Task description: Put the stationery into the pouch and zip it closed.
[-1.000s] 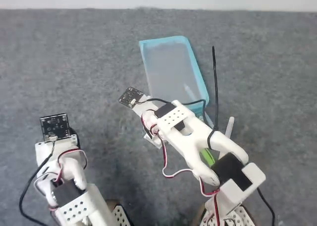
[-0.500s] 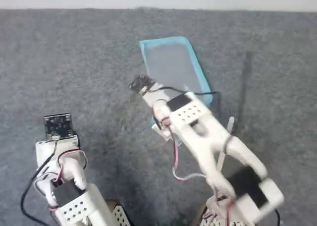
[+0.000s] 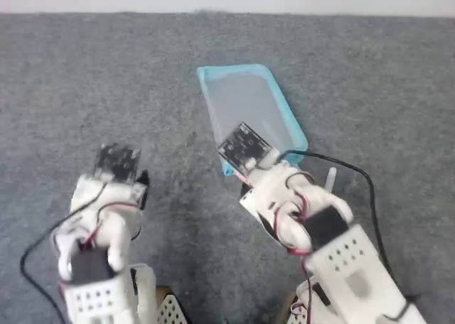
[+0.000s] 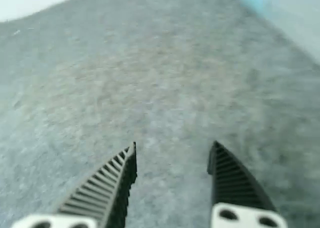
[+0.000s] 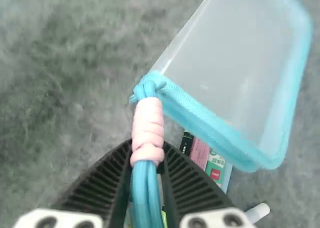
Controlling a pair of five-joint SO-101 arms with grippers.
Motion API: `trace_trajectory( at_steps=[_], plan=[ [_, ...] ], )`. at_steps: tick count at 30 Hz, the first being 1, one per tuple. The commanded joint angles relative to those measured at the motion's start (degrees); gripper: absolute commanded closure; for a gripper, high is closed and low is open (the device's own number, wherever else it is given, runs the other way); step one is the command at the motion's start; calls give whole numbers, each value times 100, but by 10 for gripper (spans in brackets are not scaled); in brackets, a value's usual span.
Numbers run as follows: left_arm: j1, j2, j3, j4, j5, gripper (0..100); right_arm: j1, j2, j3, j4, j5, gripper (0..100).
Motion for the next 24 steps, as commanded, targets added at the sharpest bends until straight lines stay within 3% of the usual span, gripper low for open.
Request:
trace_trajectory(
  at_steps=[1, 6, 13, 19, 24],
  plan=[
    [1055, 1811, -1182, -97, 193, 704, 40, -444, -18, -189, -79, 992],
    [2163, 2154, -1437, -677, 1055, 688, 40, -251, -18, -207, -88, 992],
    [2057, 1222, 655, -2532, 1099, 688, 31, -277, 132, -426, -255, 992],
    [2391, 211, 778, -1600, 1099, 688, 40, -259, 343, -725, -290, 992],
    [2664, -35, 1024, -1503, 1099, 705, 40, -224, 343, -708, -475, 992]
  ],
)
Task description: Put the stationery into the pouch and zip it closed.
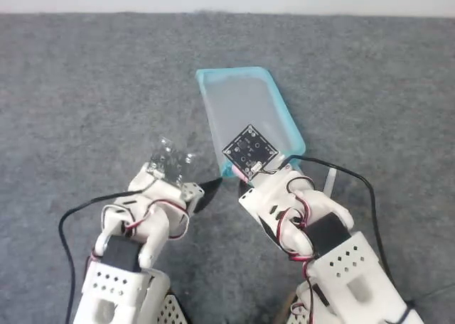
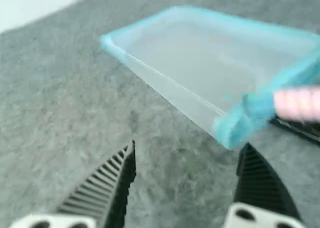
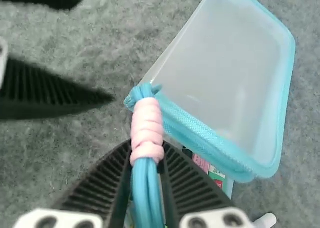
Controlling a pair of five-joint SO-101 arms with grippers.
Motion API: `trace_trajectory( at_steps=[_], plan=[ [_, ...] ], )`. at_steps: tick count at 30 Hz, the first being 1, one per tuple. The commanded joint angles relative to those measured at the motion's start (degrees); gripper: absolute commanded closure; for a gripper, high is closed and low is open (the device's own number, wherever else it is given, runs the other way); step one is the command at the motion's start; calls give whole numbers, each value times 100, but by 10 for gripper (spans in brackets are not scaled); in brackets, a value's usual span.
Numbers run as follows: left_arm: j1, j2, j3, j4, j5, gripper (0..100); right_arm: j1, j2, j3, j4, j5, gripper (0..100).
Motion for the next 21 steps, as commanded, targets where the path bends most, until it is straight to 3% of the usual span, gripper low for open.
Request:
trace_trajectory(
  at_steps=[1, 11, 21],
  plan=[
    [141, -158, -13, -18, 9, 708, 48, -40, -79, -154, -123, 992],
    [88, 615, 136, -879, 26, 708, -576, -75, -132, 163, -70, 992],
    [-211, 2048, -84, -1996, 26, 709, -567, -84, -132, 321, 167, 992]
  ],
)
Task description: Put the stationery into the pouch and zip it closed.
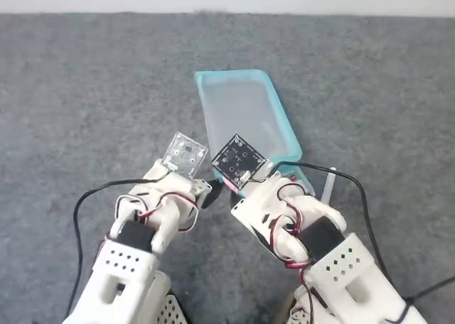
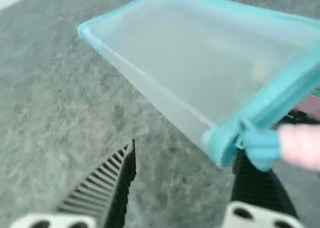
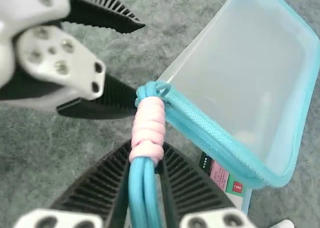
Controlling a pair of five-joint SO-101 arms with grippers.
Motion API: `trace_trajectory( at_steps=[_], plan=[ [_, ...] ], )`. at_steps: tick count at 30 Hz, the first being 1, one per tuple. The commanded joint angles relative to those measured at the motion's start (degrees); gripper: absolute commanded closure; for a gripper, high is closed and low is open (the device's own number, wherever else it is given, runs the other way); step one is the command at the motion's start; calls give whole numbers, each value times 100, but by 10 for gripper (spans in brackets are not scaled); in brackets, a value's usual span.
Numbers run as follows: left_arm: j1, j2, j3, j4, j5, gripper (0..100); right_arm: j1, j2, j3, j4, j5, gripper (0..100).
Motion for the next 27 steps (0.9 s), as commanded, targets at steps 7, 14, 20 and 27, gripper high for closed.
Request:
trace_trajectory(
  at_steps=[7, 14, 20, 27],
  plan=[
    [-712, 484, -514, -316, 26, 709, -31, -13, -114, 66, 448, 992],
    [-738, 475, -523, -325, 264, 709, 330, -4, -79, 171, 615, 992],
    [-738, 475, -523, -387, 273, 709, 611, -13, 404, 418, 853, 992],
    [-976, 484, -514, -413, 273, 709, 1332, -75, 756, 418, 1029, 992]
  ],
)
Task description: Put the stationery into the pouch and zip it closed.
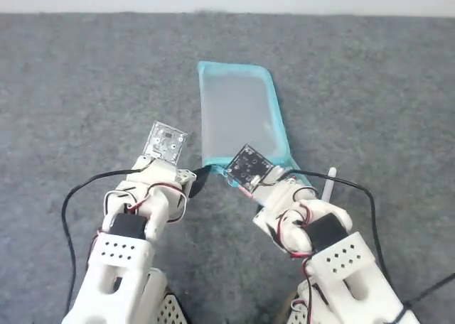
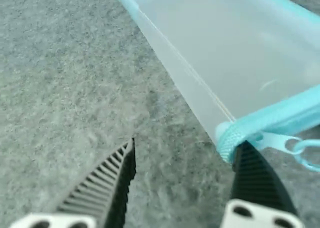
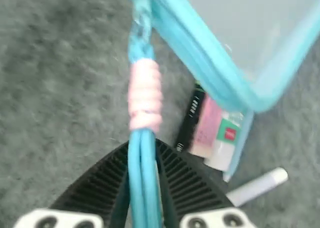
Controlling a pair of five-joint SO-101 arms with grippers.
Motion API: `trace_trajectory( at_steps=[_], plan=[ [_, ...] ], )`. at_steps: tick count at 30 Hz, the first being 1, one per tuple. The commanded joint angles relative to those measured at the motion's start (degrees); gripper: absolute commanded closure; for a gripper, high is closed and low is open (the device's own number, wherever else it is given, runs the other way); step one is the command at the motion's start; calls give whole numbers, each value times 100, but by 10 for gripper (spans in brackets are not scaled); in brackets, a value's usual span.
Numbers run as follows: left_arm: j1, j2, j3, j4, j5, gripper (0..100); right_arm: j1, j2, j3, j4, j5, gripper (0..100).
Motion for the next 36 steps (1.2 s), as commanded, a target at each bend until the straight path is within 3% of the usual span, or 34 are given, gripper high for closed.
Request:
trace_trajectory(
  at_steps=[1, 22, 26, 31, 33, 36],
  plan=[
    [-202, 9, -338, -202, 88, 709, 382, -75, -18, 66, 158, 992],
    [-316, 35, -268, -290, 88, 709, 2431, -22, -18, 75, 765, 992],
    [-220, 35, -215, -299, 88, 709, 2229, -66, -185, 708, 765, 960],
    [-123, 35, -207, -299, 88, 709, 1886, -66, -1090, 1763, 738, 705],
    [-123, 35, -207, -308, 88, 709, 1464, -22, -1530, 2035, 730, 634],
    [-123, 35, -207, -308, 88, 709, 681, -13, -1864, 2062, 615, 619]
  ],
)
